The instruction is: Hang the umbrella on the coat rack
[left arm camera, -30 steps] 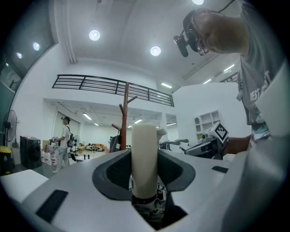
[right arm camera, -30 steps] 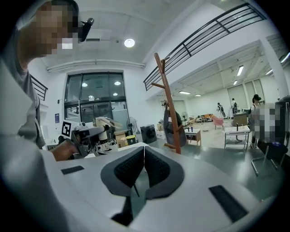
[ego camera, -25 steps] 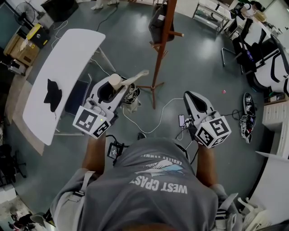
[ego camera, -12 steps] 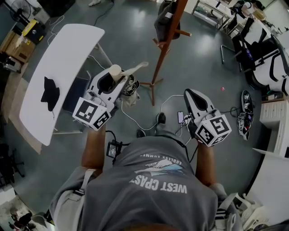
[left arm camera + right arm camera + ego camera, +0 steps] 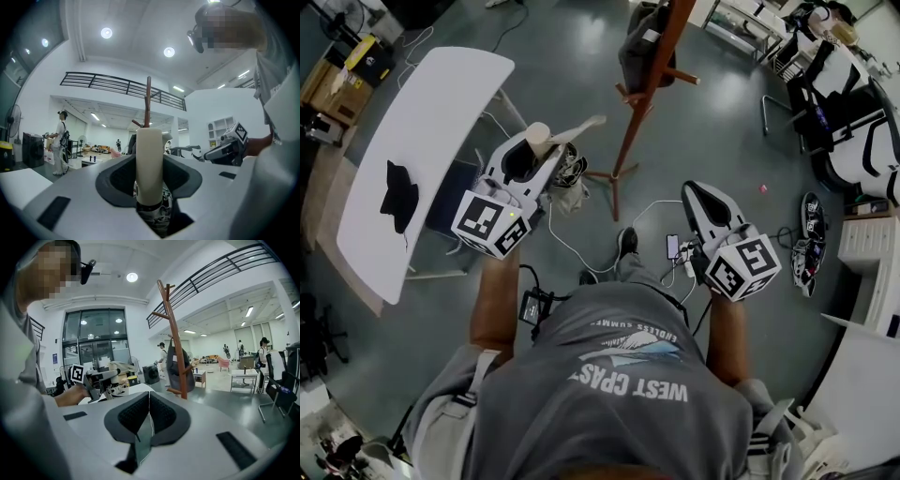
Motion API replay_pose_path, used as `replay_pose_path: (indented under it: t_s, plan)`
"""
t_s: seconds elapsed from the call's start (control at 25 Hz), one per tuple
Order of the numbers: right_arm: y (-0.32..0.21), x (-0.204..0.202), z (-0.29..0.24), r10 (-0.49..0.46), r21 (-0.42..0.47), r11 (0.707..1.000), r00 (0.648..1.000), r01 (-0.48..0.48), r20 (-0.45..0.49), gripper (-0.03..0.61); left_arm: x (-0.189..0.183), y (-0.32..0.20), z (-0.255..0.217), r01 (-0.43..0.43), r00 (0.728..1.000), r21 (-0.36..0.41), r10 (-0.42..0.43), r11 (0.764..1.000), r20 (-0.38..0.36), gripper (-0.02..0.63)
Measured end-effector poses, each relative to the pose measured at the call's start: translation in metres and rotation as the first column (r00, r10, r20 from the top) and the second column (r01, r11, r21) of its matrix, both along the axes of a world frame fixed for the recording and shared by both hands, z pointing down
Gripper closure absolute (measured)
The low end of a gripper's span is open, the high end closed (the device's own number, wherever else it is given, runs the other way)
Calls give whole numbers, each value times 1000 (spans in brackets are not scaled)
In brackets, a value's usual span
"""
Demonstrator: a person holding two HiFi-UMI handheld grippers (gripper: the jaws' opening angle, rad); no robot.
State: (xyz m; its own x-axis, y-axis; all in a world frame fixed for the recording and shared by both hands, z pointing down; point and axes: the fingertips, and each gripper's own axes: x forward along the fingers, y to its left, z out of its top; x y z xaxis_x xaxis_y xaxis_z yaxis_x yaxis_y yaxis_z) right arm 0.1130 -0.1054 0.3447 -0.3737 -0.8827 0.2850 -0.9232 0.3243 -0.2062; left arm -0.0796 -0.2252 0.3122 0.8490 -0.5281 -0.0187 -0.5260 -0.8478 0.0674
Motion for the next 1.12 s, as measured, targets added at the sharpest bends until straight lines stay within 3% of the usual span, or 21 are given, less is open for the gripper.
replay_pose_path:
  t_s: [1.12]
  plan:
    - [-70,36,50,-106,-147,984,994,101,-23,550,33,-116,98,152,988,-142,-151,978,20,449]
